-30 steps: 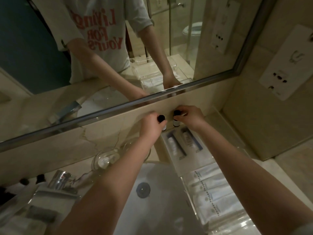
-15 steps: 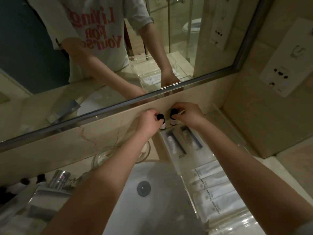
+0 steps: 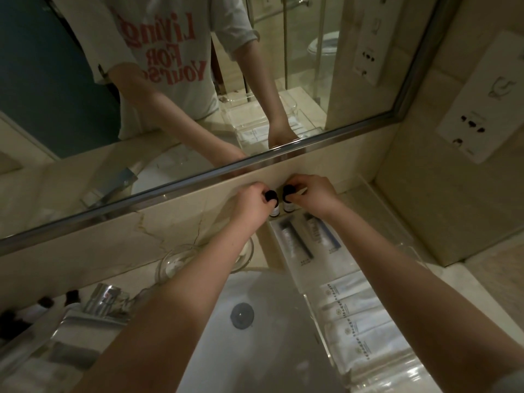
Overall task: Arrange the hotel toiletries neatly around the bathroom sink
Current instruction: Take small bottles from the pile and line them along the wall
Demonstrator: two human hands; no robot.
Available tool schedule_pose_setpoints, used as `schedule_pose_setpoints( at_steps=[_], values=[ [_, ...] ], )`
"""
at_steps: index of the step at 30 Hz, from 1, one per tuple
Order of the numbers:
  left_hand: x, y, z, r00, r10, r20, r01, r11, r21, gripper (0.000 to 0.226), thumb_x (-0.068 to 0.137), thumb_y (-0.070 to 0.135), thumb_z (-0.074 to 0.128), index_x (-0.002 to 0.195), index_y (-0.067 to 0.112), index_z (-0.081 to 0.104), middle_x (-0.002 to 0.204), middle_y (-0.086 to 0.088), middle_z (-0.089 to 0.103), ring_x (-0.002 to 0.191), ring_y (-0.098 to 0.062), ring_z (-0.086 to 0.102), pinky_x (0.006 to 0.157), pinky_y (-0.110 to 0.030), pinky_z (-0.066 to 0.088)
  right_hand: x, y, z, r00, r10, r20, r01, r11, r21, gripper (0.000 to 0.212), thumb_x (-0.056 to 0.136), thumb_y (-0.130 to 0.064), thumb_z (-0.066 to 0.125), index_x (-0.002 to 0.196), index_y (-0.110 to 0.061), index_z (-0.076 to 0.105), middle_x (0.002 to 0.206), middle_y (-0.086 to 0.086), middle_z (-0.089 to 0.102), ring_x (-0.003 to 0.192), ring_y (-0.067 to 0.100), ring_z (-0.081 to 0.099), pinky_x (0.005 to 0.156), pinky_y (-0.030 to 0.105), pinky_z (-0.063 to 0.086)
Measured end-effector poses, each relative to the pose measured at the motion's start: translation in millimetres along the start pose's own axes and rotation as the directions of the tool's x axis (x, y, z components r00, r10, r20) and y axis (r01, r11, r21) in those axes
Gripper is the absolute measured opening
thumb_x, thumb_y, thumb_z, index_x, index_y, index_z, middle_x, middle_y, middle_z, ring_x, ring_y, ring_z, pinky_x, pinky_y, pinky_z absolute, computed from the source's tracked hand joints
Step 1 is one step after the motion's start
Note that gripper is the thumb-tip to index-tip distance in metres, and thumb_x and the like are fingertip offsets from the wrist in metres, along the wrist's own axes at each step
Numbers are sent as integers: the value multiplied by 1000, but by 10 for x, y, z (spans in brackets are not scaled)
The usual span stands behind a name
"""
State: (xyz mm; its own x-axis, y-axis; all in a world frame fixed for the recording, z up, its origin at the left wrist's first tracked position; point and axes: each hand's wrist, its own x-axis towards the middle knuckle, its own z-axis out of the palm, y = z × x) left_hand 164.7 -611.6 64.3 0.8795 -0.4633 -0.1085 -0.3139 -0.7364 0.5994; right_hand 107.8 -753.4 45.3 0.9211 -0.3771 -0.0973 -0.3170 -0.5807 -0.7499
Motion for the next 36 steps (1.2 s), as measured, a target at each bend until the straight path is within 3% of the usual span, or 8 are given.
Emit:
schedule_pose_setpoints(
  at_steps=[4, 14, 21, 25, 30, 36],
  values=[
    [3, 0, -1, 1000, -12, -8, 12, 1000, -10, 24, 85, 19, 63, 107, 12, 64, 87, -6, 65, 76, -14, 52, 67, -22, 35, 11, -7, 23, 1000, 5, -19, -5, 1000, -18, 26, 77, -20, 71, 103, -21, 69, 103, 0, 71, 95, 16, 65, 85, 30, 51],
    [-1, -42, 53, 999, -43, -20, 42, 998, -55, 26, 82, 20, 67, 106, 11, 63, 66, 9, 51, 73, -14, 53, 65, -25, 37, -13, -20, -51, 1000, 16, -9, -16, 1000, 11, 30, 75, -21, 72, 104, -22, 66, 107, 0, 69, 99, 18, 64, 89, 38, 52],
    [-126, -98, -71, 997, -59, -51, 57, 998, -38, 38, 85, 24, 63, 120, 10, 57, 91, -5, 62, 87, -20, 58, 76, -28, 44, -180, -61, -235, 993, 19, -116, -14, 999, 47, 33, 83, -23, 65, 116, -25, 61, 111, -2, 65, 97, 17, 62, 88, 36, 52],
    [-395, -164, -261, 997, -28, -74, 33, 996, 78, 37, 88, 29, 57, 122, 13, 56, 93, -1, 64, 83, -18, 57, 73, -29, 45, -516, -198, -241, 989, -38, -141, 36, 999, -15, 32, 88, -27, 60, 119, -20, 60, 111, -1, 64, 92, 16, 61, 81, 38, 54],
    [-923, -371, -463, 996, 25, -89, -9, 985, 170, 36, 88, 30, 54, 119, 12, 58, 106, -8, 67, 98, -27, 61, 83, -33, 50, -1034, -374, -55, 991, -75, -113, 65, 994, -86, 31, 88, -28, 59, 118, -21, 60, 113, -4, 64, 91, 13, 62, 82, 36, 55],
    [-1660, -762, -705, 996, 14, -90, 2, 985, 175, 30, 86, 29, 57, 107, 8, 63, 108, -13, 66, 99, -32, 60, 83, -37, 50, -1582, -647, 372, 988, -156, 11, 156, 971, -181, 32, 85, -26, 63, 115, -15, 63, 113, 3, 67, 90, 18, 64, 75, 29, 49]
  ],
)
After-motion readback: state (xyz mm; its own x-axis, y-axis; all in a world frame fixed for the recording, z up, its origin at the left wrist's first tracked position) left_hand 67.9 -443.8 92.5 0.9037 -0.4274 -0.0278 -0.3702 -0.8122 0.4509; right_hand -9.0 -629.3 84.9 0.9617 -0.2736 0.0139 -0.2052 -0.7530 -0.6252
